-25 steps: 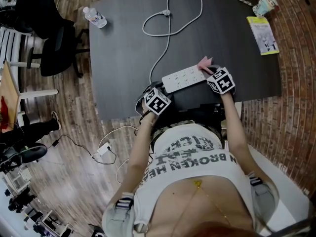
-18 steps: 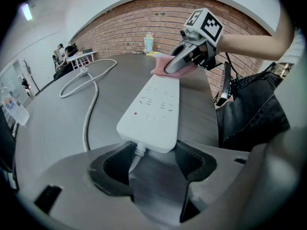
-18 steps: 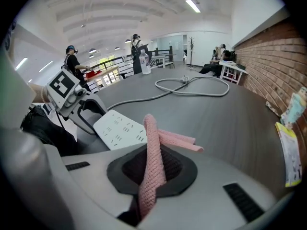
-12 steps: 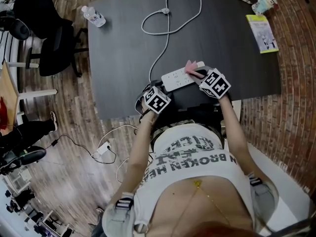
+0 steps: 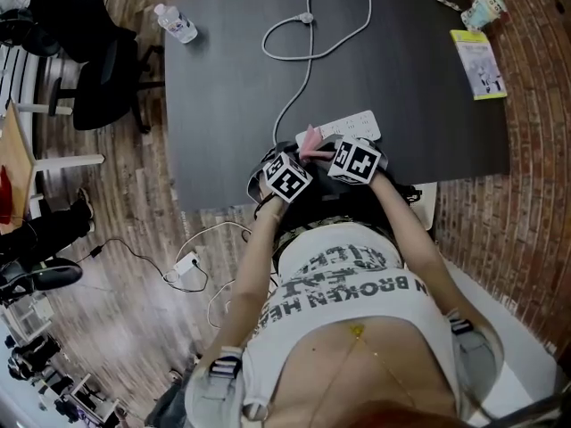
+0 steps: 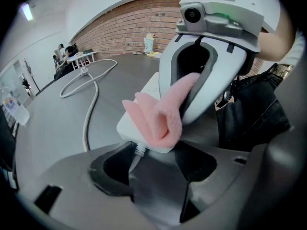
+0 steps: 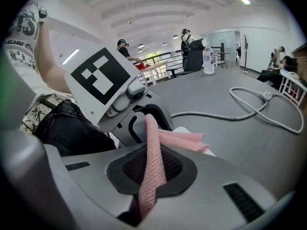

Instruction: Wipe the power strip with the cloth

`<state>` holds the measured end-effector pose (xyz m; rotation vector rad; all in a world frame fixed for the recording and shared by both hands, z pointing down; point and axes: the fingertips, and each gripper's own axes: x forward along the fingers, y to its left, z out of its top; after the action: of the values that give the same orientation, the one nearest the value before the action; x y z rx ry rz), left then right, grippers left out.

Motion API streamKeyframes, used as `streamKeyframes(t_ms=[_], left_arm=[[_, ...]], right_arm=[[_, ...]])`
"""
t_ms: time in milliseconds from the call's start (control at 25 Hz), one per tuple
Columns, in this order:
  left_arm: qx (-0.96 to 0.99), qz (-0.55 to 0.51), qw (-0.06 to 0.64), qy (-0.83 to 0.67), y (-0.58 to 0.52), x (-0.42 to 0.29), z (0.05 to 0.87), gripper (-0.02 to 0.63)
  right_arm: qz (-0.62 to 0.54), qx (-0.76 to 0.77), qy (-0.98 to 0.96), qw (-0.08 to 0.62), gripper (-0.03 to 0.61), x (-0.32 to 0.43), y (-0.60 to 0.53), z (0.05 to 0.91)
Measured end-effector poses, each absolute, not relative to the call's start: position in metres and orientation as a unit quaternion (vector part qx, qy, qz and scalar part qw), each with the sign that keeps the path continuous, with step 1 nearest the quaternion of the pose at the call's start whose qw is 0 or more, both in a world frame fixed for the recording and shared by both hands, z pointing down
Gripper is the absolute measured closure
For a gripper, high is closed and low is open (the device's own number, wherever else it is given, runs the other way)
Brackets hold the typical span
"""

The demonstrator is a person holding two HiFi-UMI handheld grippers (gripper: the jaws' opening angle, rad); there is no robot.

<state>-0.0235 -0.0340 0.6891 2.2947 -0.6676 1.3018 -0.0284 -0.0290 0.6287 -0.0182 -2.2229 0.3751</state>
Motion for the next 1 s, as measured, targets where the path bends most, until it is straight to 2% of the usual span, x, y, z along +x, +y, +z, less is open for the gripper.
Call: streamKeyframes(t_ms=[280, 520, 1000], left_arm=[[0.825, 0.468, 0.208, -0.241, -0.034, -0.024, 0.689, 0.35], [0.826, 0.467, 0.208, -0.24, -0.033, -0.024, 0.689, 0.35], [0.825, 0.467, 0.207, -0.239, -0.032, -0.024, 0.69, 0.35]], right_arm=[[0.151, -0.019, -0.881, 0.447, 0.561, -0.045, -0.02, 0.645], [0.177, 0.004, -0.888, 0.425, 0.562, -0.044, -0.021, 0.645], [0.165, 0.015, -0.887, 0.432, 0.563, -0.044, -0.021, 0.646]])
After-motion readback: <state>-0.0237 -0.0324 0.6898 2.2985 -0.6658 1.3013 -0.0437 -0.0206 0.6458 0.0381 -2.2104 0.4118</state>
